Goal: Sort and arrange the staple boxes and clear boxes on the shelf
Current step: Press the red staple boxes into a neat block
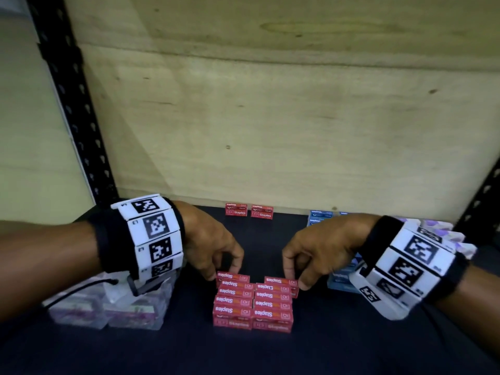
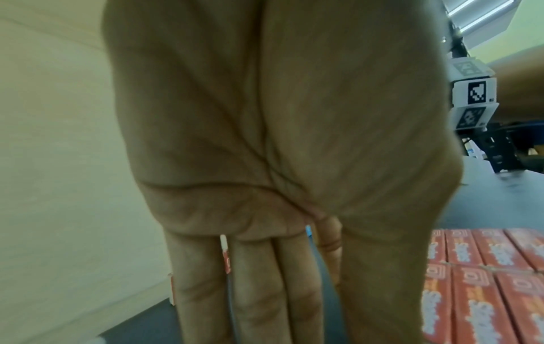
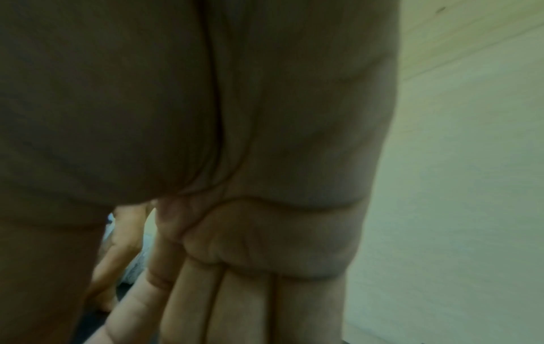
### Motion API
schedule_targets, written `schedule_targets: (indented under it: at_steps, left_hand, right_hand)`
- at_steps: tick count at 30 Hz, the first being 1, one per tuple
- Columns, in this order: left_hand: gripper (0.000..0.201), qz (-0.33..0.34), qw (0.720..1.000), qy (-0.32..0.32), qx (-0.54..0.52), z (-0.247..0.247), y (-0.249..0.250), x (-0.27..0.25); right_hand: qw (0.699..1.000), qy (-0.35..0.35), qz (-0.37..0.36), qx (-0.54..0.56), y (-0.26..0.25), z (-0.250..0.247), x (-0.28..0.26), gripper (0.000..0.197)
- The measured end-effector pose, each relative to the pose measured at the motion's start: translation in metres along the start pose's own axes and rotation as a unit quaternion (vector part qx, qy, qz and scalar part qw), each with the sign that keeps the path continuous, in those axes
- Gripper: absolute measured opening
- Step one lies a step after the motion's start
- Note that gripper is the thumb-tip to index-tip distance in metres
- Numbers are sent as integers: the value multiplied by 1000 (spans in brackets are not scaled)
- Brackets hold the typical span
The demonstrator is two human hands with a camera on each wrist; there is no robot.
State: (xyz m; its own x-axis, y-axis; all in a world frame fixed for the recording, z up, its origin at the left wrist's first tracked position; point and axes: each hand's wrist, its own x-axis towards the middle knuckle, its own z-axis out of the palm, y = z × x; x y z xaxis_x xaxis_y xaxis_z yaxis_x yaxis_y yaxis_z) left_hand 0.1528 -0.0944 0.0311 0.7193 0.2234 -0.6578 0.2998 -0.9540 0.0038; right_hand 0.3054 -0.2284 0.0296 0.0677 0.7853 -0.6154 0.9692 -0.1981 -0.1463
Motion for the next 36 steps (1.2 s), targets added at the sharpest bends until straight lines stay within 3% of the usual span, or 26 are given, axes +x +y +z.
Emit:
schedule_targets:
  at_steps: [15, 36]
  left_hand:
    - [32, 20, 999, -15, -26, -1, -2, 8]
    - [37, -3, 1000, -12, -13, -3, 0, 15]
  right_hand:
    - [1000, 4, -8, -13, -7, -2, 11, 22]
    - [1000, -4, 6, -11, -8, -2, 10, 29]
